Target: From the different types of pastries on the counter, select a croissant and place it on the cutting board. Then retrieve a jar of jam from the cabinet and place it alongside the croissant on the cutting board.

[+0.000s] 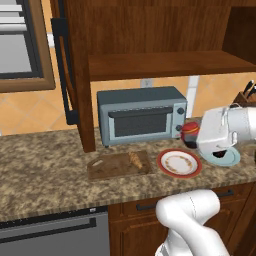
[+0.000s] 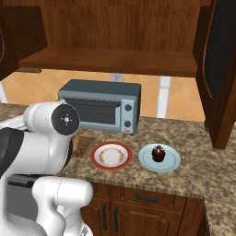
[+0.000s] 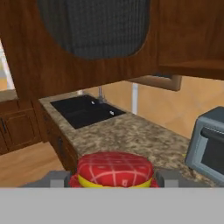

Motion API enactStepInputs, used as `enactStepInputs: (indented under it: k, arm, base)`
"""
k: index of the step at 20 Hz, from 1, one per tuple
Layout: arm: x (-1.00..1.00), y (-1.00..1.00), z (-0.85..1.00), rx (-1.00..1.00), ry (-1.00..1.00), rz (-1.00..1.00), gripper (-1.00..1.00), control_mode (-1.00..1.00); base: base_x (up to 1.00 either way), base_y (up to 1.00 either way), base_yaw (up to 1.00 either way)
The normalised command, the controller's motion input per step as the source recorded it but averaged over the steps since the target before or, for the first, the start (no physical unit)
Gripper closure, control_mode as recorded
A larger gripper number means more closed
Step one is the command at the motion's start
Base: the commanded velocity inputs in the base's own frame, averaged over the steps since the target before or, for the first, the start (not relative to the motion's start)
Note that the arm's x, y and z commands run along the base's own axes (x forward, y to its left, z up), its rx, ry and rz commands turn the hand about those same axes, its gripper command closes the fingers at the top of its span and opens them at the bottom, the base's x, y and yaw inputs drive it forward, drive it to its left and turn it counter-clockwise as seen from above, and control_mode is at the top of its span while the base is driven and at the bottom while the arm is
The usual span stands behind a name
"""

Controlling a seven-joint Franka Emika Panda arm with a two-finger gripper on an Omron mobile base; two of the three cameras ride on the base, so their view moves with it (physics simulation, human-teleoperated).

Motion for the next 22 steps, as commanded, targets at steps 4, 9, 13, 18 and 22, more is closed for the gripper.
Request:
enactStepInputs:
  k: [4, 9, 13, 18, 22]
  arm:
    - [0.64, 0.11, -0.62, 0.14, 0.0, 0.08, 1.0, -1.0]
    - [0.21, 0.22, -0.5, 0.05, -0.01, -0.06, 1.0, -1.0]
    - [0.0, 0.31, -0.17, -0.11, -0.03, -0.15, 1.0, -1.0]
    - [0.18, 0.09, -0.04, -0.08, 0.0, -0.04, 1.0, -1.0]
    - [0.42, 0.0, -0.34, -0.12, -0.07, 0.07, 1.0, -1.0]
  base:
    - [0.0, 0.0, 0.0]
    - [0.0, 0.0, 0.0]
    - [0.0, 0.0, 0.0]
    - [0.0, 0.0, 0.0]
    - [0.0, 0.0, 0.0]
